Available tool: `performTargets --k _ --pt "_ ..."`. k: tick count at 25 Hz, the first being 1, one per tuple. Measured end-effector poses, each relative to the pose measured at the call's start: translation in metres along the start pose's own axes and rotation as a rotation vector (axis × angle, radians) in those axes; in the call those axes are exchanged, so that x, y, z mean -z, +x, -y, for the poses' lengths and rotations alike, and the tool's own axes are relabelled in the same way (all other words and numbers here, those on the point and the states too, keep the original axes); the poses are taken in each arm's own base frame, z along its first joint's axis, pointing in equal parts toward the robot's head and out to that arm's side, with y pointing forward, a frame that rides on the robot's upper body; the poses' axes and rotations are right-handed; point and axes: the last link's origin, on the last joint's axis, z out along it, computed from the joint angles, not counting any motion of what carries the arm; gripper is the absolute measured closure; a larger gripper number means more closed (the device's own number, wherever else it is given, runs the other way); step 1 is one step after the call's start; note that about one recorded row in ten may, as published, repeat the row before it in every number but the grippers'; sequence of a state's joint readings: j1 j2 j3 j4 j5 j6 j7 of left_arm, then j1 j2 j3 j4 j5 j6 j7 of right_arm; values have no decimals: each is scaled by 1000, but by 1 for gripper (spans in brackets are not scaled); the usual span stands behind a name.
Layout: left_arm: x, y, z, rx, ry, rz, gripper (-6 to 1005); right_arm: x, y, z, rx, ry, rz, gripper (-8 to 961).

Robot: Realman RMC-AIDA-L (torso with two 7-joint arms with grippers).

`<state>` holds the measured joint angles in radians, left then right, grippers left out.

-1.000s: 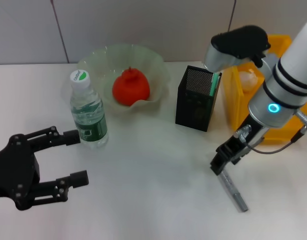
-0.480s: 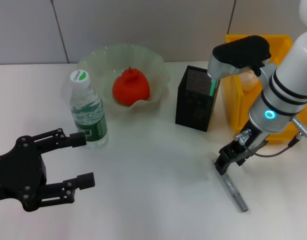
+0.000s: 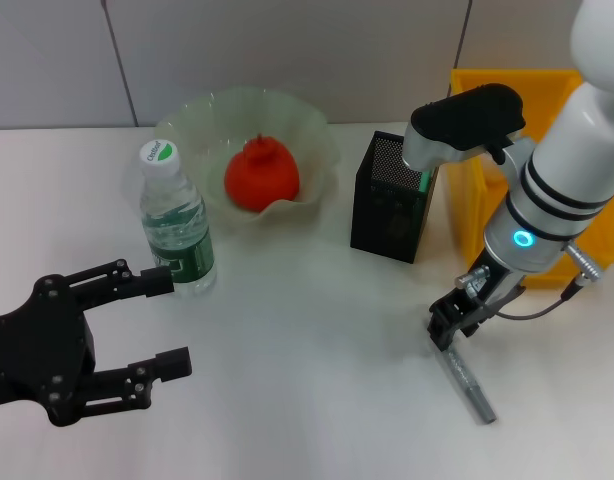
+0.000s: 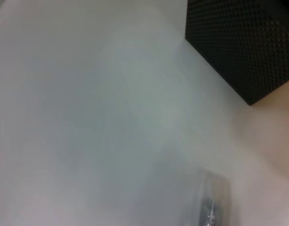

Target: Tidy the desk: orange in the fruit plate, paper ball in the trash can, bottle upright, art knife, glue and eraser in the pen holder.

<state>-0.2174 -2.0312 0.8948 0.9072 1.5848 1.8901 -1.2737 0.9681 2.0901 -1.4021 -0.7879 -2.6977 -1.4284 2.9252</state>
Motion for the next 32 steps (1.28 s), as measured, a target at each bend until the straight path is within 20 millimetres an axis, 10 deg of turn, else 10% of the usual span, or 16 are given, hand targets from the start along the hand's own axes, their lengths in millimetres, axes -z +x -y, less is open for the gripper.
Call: performTargets --k 25,32 --pt "2 -1 1 4 7 1 212 -9 -4 -6 25 -2 -2 757" --pt "3 -1 1 5 13 1 212 17 -7 -11 70 -13 71 816"
